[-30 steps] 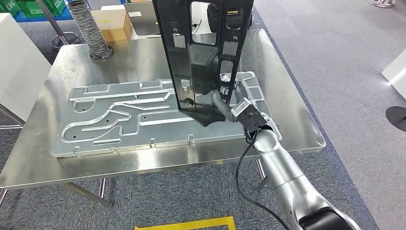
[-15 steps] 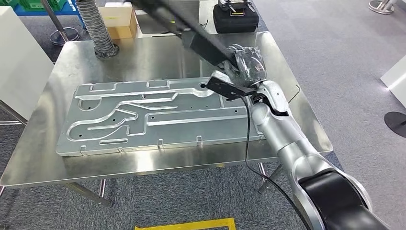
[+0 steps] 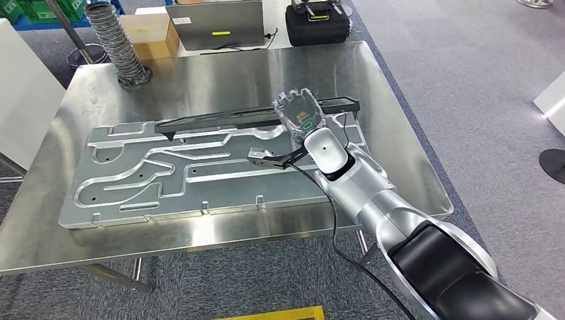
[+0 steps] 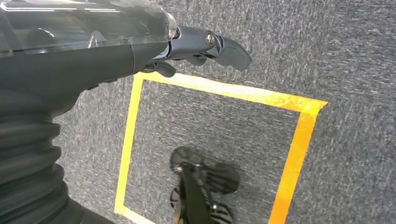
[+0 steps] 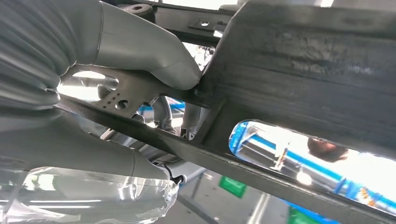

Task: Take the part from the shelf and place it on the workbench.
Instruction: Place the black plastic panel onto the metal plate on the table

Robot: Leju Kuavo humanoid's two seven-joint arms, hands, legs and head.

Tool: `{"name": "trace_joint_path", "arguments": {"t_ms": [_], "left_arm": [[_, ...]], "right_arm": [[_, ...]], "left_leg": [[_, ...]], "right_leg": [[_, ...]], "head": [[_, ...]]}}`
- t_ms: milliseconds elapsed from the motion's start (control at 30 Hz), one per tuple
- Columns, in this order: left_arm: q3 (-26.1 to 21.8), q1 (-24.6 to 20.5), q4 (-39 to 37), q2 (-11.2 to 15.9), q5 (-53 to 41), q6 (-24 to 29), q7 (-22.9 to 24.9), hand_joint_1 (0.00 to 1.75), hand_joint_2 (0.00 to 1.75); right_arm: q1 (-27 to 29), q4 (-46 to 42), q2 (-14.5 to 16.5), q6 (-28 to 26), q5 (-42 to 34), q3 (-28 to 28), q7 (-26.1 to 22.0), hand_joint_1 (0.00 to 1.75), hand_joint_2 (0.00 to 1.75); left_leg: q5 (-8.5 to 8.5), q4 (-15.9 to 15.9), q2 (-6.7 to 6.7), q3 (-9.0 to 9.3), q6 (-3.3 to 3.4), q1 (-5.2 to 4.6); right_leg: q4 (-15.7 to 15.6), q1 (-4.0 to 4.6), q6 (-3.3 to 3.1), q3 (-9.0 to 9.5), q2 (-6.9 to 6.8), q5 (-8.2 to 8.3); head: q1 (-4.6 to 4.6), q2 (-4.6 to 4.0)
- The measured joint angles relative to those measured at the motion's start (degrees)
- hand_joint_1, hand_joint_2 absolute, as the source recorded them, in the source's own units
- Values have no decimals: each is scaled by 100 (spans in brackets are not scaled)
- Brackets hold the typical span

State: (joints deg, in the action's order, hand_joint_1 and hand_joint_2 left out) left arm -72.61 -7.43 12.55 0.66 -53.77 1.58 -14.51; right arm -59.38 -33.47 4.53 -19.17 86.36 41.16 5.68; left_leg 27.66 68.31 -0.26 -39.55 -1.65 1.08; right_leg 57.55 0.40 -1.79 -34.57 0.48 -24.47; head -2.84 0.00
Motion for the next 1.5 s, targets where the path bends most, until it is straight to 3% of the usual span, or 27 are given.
{"name": "trace_joint_path", "arguments": {"t_ms": [67,100,233,300,367,400,433,467,533,600,667,767,867,933,967,1067,1133,1200,1267,1333,1400,1433,1467,1500], "left_arm": [[0,1,0,-1,16,3,-4,0,175],[0,1,0,-3,22,3,-10,0,175],[0,10,0,-22,23,-2,-38,0,175],[0,3,0,-33,9,-11,-45,0,175],[1,-6,0,-35,-14,-19,-48,0,175],[3,-7,0,-36,-27,-21,-45,0,175],[5,-9,0,-39,-37,-21,-41,0,175],[8,-10,0,-42,-43,-21,-37,0,175],[26,-19,0,-52,-54,-20,-30,0,175],[52,-38,0,-62,-63,-20,-27,0,175],[75,-50,0,-66,-67,-15,-21,0,175],[94,-57,0,-74,-65,-3,-13,0,175],[98,-60,0,-82,-57,4,-16,0,175],[99,-48,0,-83,-54,8,-26,0,175],[99,-42,0,-83,-54,8,-33,0,175],[102,-41,0,-80,-58,3,-84,0,175],[108,-46,0,-79,-67,2,-140,0,175],[120,-42,0,-80,-72,8,-209,0,175],[131,-43,0,-83,-73,4,-271,0,175],[136,-49,0,-86,-68,-12,-312,0,175],[136,-46,0,-85,-55,-22,-336,0,175],[136,-42,0,-85,-51,-23,-342,0,175],[136,-40,0,-85,-57,-21,-343,0,175],[137,-39,0,-86,-68,-15,-343,0,131]], "right_arm": [[-6,87,83,16,35,57,16,175,175],[-10,133,123,12,39,74,8,175,175],[3,302,215,-80,30,93,-70,175,175],[15,366,225,-170,12,94,-106,175,175],[58,433,224,-253,-17,94,-131,175,175],[98,470,223,-277,-35,94,-145,175,175],[144,508,221,-297,-58,94,-160,175,175],[184,541,218,-317,-80,93,-175,175,175],[227,594,216,-374,-122,84,-203,175,175],[241,644,216,-442,-147,70,-221,175,175],[273,701,214,-480,-172,58,-231,175,175],[314,775,216,-515,-213,33,-255,175,175],[363,845,237,-569,-242,0,-308,175,175],[433,898,245,-582,-267,-24,-344,175,175],[466,923,247,-596,-283,-39,-367,175,175],[520,982,261,-675,-327,-94,-437,175,175],[539,1008,264,-720,-338,-120,-468,175,175],[567,1031,265,-757,-330,-150,-503,175,175],[588,1049,267,-777,-322,-194,-546,87,87],[607,1063,267,-782,-323,-232,-593,0,0],[661,1083,267,-785,-326,-255,-636,0,0],[694,1097,267,-787,-329,-264,-654,0,0],[719,1109,267,-788,-332,-272,-671,0,0],[731,1117,267,-789,-336,-280,-687,0,0]], "left_leg": [[-330,-738,-3,320,52,-22],[-380,-934,-4,407,75,-35],[-376,-1042,-6,448,173,-20],[-385,-1072,-4,468,224,2],[-377,-1072,-3,472,250,1],[-372,-1071,-4,476,252,1],[-366,-1069,-5,482,251,1],[-358,-1064,-7,491,244,1],[-332,-1048,-10,508,218,1],[-306,-1028,-9,503,174,-15],[-295,-1031,-7,501,119,-30],[-176,-902,0,466,31,-21],[304,59,4,26,-26,-8],[416,546,4,-231,-47,-3],[314,489,5,-218,-51,1],[-224,-569,6,268,-20,3],[-310,-950,0,449,37,-12],[-303,-973,-5,460,110,-20],[-327,-1006,-2,476,184,-7],[-344,-1027,3,485,235,3],[-344,-1025,3,482,251,1],[-343,-1023,2,483,252,0],[-342,-1020,-2,484,252,0],[-340,-1017,-5,488,249,-1]], "right_leg": [[29,26,31,23,5,-47],[41,36,52,20,7,-59],[113,34,162,-19,0,-132],[546,14,229,-216,-8,-383],[1330,-22,276,-614,-12,-706],[1624,-41,292,-780,-13,-777],[1720,-58,301,-855,-15,-739],[1577,-71,301,-814,-17,-594],[795,-76,272,-478,-24,-173],[190,-48,225,-210,-31,44],[80,-16,181,-164,-25,47],[24,-51,95,-122,-21,66],[-3,-56,29,-88,-31,61],[1,-47,19,-76,-32,49],[5,-47,22,-67,-30,41],[58,-44,72,-46,-9,-11],[89,-26,125,-61,8,-30],[86,-20,183,-66,18,-26],[206,-34,249,-107,10,-124],[739,-57,308,-344,-4,-432],[1500,-73,342,-705,-12,-743],[1711,-78,348,-813,-14,-777],[1701,-79,344,-817,-16,-703],[1460,-77,327,-706,-16,-538]], "head": [[0,0],[0,0],[-1,0],[0,0],[0,0],[0,0],[0,0],[0,0],[0,0],[0,0],[0,0],[0,0],[0,0],[0,0],[0,0],[0,0],[0,0],[0,0],[0,0],[0,0],[0,0],[0,0],[0,0],[0,0]]}}
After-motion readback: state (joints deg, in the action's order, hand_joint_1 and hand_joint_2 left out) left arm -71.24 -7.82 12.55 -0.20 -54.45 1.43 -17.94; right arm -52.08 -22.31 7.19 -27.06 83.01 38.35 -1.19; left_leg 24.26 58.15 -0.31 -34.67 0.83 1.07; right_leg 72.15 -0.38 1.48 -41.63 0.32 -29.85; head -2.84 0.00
